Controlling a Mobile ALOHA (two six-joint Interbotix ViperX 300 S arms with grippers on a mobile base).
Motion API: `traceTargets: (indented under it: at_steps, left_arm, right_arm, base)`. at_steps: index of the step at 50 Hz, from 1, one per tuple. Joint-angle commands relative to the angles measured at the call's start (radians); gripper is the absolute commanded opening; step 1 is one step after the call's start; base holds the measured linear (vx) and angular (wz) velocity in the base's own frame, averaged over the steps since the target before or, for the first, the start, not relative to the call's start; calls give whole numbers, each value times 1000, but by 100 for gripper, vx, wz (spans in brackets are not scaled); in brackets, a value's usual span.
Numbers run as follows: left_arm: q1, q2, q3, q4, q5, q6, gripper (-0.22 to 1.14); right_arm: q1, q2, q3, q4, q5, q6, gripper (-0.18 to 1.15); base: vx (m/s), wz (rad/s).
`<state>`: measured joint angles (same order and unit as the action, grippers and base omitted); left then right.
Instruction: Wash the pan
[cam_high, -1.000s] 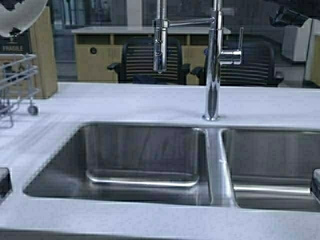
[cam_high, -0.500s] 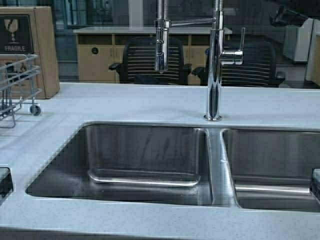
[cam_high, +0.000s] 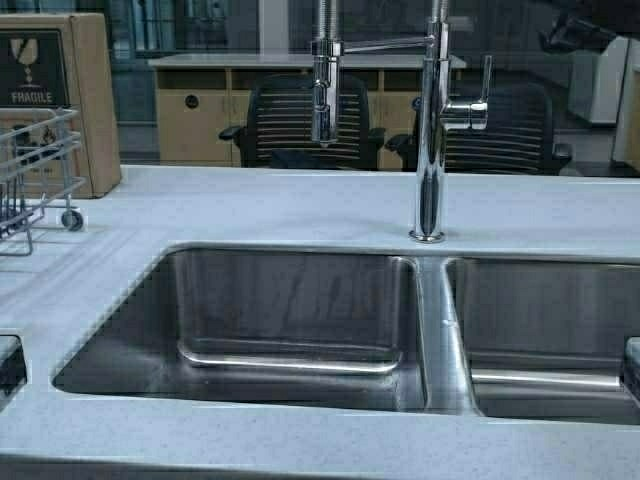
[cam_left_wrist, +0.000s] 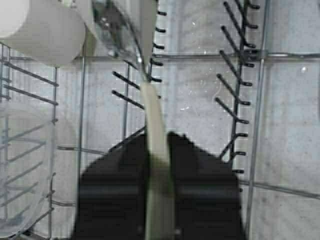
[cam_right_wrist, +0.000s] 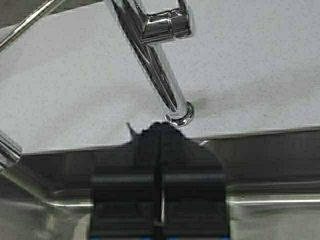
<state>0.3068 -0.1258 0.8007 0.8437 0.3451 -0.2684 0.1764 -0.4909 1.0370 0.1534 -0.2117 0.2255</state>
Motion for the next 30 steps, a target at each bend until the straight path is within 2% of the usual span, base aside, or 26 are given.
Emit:
traceTargets:
  at_steps: [1, 16, 30]
  left_arm:
    - [18, 29, -26, 2, -18, -2, 3]
    - [51, 112, -23, -2, -15, -5, 4]
    - [52, 104, -34, -20, -12, -40, 4]
  right_arm:
    - [3, -6, -14, 2, -9, 2, 6]
    - [3, 2, -15, 2, -11, 0, 6]
    - [3, 18, -17, 0, -9, 0, 6]
  base:
    - [0, 0]
    - [0, 0]
    - [0, 0]
